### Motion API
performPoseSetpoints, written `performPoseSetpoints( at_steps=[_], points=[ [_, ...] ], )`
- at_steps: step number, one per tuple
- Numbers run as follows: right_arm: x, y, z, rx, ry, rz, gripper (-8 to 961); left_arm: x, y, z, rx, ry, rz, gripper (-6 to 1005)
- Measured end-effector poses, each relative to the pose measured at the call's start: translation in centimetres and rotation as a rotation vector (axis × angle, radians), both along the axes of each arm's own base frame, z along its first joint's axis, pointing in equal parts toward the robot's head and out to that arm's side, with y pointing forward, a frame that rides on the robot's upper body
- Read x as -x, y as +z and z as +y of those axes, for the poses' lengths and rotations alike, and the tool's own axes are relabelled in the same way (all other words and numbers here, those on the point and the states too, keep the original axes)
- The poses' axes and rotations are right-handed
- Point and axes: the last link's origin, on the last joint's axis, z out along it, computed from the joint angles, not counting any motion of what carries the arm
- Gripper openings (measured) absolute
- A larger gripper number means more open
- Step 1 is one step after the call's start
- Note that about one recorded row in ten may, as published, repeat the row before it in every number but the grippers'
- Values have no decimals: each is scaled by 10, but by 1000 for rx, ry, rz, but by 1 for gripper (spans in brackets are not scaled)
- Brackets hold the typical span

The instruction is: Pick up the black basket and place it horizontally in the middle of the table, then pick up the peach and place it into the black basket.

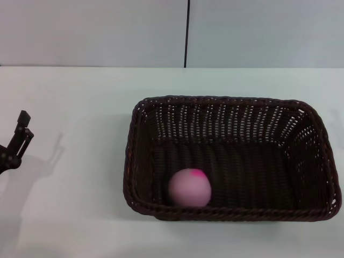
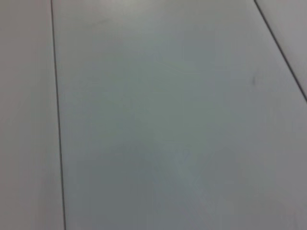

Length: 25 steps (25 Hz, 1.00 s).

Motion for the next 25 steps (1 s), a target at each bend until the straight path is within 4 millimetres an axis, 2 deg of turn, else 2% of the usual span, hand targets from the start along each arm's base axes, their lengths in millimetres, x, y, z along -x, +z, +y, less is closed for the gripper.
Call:
performPoseSetpoints(
  at_steps=[9, 25],
  points=[
    [2, -6, 18, 34, -24, -7, 594, 0, -1, 1, -4, 12, -14, 805],
    [1, -4, 22, 30, -30, -28, 600, -1, 1, 5, -19, 9, -15, 806]
  ],
)
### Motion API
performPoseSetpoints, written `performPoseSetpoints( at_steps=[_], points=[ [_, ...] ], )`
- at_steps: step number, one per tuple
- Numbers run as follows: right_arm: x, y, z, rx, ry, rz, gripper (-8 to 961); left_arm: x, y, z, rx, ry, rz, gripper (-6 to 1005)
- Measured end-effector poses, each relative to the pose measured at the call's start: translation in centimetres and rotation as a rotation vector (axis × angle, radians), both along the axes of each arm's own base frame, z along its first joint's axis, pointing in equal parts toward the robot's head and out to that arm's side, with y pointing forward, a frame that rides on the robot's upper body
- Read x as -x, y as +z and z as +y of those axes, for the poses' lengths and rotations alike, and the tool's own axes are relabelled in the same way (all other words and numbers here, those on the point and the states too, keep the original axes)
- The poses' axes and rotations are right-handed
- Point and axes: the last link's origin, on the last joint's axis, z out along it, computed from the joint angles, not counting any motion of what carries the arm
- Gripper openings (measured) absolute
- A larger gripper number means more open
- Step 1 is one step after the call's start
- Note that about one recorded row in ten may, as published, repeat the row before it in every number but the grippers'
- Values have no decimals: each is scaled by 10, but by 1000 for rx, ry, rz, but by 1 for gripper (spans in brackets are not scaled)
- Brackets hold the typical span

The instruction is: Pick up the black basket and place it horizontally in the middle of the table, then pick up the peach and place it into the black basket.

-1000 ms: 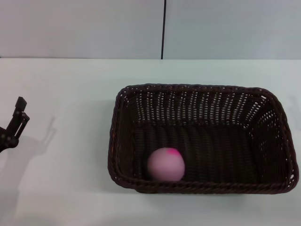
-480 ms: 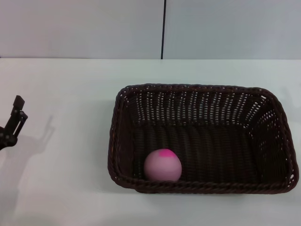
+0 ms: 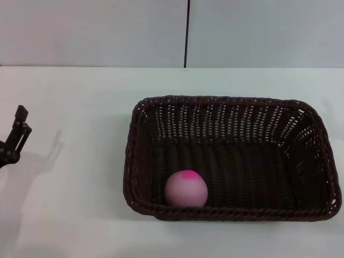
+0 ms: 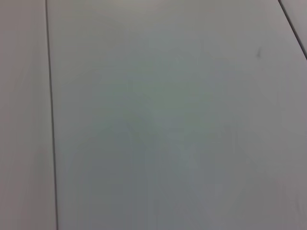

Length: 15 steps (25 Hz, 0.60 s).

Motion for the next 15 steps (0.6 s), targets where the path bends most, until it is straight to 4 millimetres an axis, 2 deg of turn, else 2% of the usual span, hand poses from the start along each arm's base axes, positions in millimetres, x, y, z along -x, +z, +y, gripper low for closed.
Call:
performPoseSetpoints(
  at_steps=[5, 15],
  points=[
    [-3, 0, -5, -46, -31, -29, 602, 0, 1, 0, 1, 0, -3, 806],
    [-18, 2, -18, -87, -131, 25, 606, -1, 4, 4, -19, -5, -18, 805]
  ],
)
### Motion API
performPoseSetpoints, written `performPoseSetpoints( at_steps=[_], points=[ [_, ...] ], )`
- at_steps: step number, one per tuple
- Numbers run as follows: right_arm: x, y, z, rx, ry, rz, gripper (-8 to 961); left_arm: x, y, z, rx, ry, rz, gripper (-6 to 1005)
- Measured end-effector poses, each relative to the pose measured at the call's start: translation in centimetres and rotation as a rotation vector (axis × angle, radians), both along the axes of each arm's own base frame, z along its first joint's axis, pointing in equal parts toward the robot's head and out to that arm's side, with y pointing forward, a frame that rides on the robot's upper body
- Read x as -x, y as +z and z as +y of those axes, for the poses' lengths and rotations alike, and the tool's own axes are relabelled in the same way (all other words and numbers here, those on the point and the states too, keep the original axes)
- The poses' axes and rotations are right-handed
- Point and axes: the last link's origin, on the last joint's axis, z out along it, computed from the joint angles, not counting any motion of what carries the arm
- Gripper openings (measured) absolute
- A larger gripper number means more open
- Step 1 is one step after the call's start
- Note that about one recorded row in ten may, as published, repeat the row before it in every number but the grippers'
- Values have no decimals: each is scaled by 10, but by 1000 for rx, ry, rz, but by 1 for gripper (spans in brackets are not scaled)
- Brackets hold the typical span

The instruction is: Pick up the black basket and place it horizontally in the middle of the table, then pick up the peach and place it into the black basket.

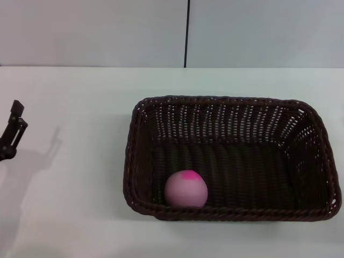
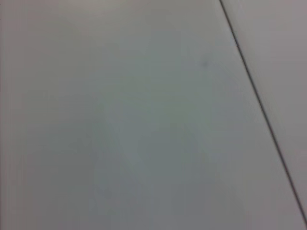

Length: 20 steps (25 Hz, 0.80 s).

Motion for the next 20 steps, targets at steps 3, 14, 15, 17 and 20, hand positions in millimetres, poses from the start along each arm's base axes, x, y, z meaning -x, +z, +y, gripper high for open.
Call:
performPoseSetpoints(
  at_steps=[3, 14, 15, 17, 20],
  points=[
    [-5, 1, -6, -13, -26, 0, 608, 3, 3, -1, -14, 13, -27, 806],
    [-18, 1, -10, -61, -140, 79, 754, 6, 7, 3, -9, 27, -72, 806],
    [-18, 1, -10, -61, -140, 79, 754, 7, 7, 3, -7, 28, -71, 806],
    [-20, -1, -8, -50, -160, 87, 754, 8, 6, 3, -3, 36, -65, 806],
    [-20, -4, -5, -27, -166, 84, 754, 8, 4, 3, 10, 42, -58, 805]
  ],
)
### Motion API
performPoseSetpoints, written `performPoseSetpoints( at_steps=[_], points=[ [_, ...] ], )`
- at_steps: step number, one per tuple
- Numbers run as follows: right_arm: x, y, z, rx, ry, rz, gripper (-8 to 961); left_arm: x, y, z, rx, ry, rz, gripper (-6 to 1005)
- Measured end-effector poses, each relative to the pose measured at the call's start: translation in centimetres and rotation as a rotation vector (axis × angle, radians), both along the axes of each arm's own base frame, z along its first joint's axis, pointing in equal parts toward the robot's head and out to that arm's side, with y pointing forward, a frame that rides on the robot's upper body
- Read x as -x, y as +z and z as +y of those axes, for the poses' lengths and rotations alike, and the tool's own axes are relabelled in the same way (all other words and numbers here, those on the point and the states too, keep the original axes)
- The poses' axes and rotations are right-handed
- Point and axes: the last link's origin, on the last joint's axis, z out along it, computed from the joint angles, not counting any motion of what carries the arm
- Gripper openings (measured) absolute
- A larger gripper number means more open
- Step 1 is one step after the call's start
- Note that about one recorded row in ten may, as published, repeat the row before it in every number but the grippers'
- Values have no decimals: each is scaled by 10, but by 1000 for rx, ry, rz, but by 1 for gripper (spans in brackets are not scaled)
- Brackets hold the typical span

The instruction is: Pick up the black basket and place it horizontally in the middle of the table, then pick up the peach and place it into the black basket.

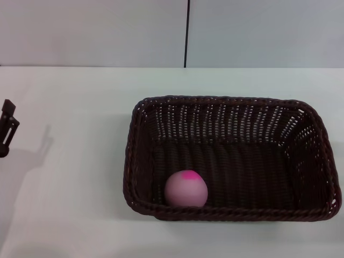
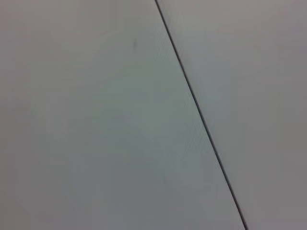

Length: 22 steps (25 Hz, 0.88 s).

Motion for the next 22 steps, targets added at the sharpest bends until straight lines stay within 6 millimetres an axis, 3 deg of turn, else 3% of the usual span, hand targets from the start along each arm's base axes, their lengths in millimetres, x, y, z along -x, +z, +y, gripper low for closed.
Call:
performPoseSetpoints(
  at_steps=[22],
  points=[
    [11, -3, 20, 13, 35, 15, 754, -1, -8, -2, 9, 13, 99, 806]
  ],
)
